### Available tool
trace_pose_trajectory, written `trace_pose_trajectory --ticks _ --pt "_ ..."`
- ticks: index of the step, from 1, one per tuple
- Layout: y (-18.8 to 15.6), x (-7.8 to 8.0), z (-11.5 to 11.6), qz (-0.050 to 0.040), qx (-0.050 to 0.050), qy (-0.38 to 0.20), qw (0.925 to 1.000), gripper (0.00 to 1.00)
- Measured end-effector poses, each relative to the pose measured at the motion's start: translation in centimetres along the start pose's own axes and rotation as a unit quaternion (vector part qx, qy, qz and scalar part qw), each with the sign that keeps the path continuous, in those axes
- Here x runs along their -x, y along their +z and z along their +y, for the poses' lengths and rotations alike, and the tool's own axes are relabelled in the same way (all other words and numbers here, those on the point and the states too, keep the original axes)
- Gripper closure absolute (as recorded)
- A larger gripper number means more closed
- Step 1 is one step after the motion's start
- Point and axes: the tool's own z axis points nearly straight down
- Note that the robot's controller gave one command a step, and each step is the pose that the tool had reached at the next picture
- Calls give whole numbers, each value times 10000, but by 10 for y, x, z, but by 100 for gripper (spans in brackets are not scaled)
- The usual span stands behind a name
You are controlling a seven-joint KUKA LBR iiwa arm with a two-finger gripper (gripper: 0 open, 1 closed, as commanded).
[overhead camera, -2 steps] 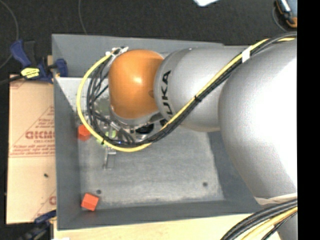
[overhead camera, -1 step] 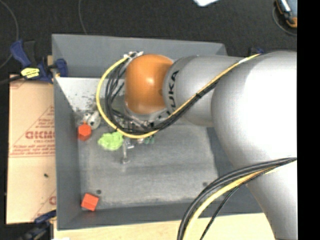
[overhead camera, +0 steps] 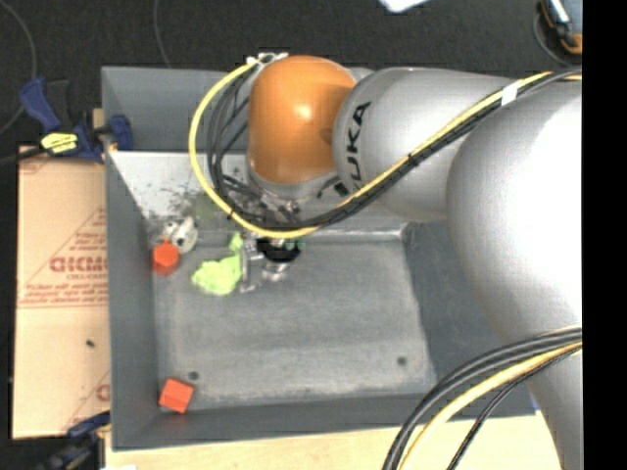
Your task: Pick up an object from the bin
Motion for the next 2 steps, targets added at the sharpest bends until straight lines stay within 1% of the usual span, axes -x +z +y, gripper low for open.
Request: trace_pose_trajectory --ticks 1,2 --pt "78 -10 -10 28 -9 -253 9997 0" --pt "76 12 -17 -35 -6 -1499 9887 0"
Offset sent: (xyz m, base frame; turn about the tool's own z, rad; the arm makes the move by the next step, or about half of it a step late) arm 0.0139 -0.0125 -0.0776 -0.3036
